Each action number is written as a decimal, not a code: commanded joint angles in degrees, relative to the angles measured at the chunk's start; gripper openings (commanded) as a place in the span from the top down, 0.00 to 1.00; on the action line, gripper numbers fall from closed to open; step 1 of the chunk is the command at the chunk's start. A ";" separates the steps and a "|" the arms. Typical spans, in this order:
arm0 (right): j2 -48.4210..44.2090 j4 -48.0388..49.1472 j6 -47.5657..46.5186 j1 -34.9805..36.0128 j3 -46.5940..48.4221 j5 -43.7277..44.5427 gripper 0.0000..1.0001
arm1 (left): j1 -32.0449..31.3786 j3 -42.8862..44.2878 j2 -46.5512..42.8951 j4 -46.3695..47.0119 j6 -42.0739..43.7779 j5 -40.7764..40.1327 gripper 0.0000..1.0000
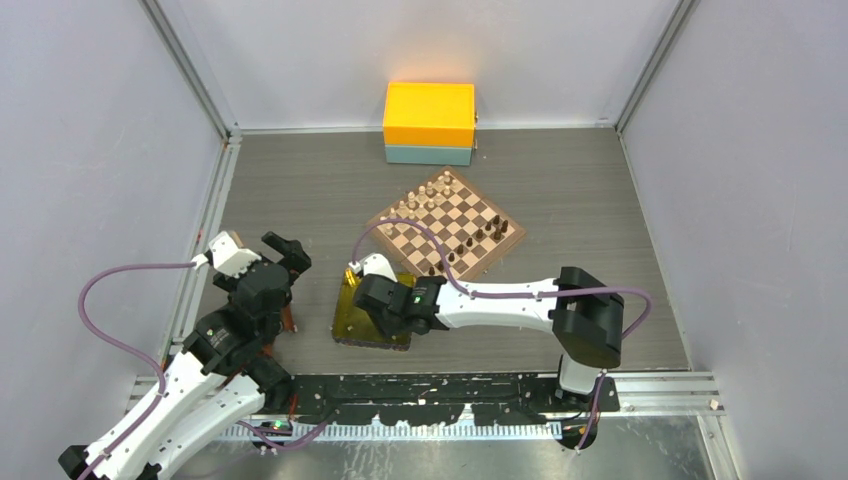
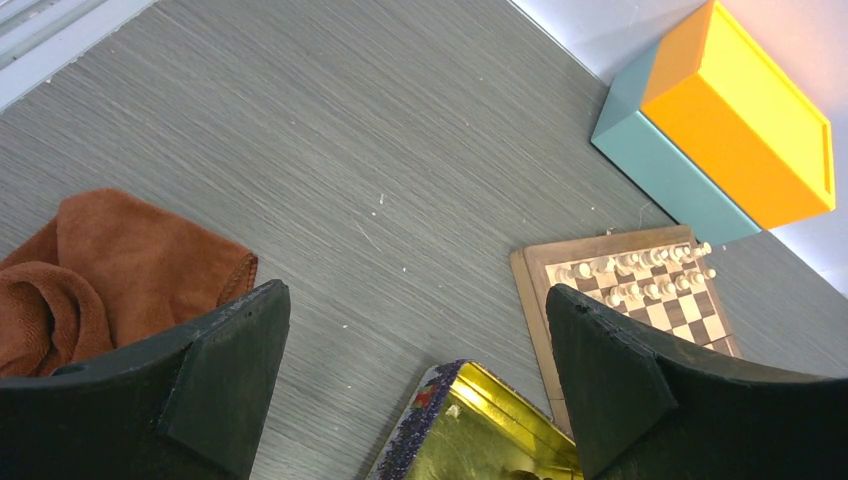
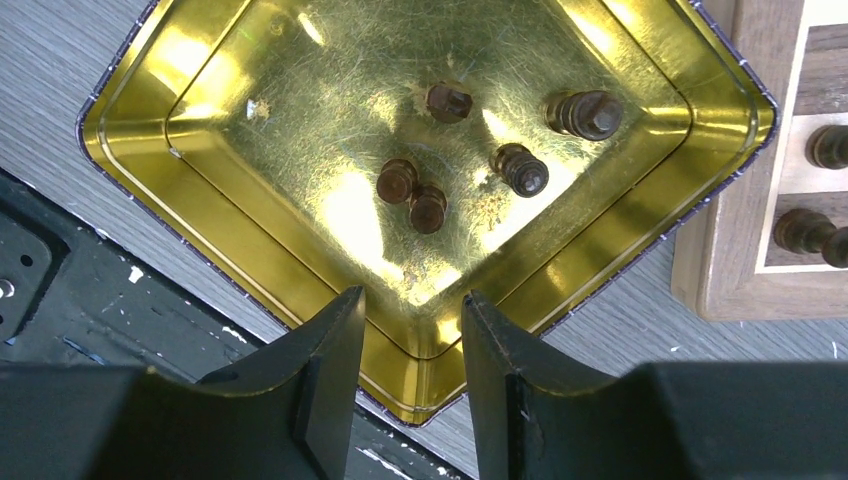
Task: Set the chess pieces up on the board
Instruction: Pick up the chess piece from the storage box, then place the chess piece on the chessboard.
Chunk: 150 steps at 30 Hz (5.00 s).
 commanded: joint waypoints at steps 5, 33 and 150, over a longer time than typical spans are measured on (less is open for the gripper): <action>0.93 5.11 -3.02 -0.80 -1.24 -1.57 0.54 | -0.27 0.18 0.28 2.40 0.19 -1.61 0.00; 3.33 11.25 -7.30 -4.18 -3.49 -6.90 0.57 | -0.27 -0.56 2.01 4.47 1.00 -2.22 0.00; -11.13 3.35 -5.72 -37.40 -6.69 3.34 0.99 | -0.31 -1.79 3.13 6.16 0.30 -0.56 0.00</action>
